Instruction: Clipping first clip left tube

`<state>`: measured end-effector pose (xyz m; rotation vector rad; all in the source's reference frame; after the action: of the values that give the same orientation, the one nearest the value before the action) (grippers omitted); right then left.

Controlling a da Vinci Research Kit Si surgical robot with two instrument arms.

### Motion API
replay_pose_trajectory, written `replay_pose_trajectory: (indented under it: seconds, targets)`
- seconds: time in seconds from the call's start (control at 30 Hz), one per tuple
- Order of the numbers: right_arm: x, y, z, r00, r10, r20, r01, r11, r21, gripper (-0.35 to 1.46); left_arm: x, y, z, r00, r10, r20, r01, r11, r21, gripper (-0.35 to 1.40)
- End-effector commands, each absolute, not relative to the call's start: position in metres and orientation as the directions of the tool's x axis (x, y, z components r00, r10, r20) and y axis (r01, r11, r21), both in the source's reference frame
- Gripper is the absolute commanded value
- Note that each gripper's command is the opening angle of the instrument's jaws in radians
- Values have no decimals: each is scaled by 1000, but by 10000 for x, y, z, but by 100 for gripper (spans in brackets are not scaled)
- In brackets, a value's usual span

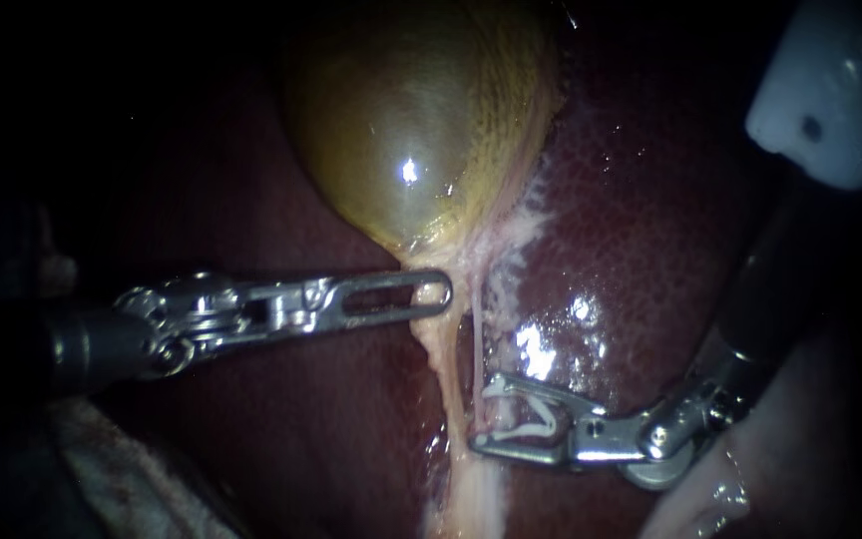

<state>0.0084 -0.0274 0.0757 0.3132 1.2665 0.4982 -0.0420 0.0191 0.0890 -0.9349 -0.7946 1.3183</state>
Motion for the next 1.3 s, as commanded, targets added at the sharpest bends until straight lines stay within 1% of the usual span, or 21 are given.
replay_pose_trajectory:
  seconds: [0.03,0.57,1.1,1.3]
  targets:
    - [86,-275,760,215,518,-828,-185,854,487,49,-420,191,890,103,994,-37,-432,11,-902,-35]
    - [95,-277,791,214,511,-833,-193,858,477,51,-420,190,889,103,994,-37,-432,11,-902,-35]
    - [114,-286,817,205,528,-824,-203,847,492,51,-422,190,888,104,994,-37,-432,12,-902,-35]
    - [122,-291,821,203,535,-820,-202,842,500,50,-422,190,888,104,994,-37,-432,12,-902,-35]
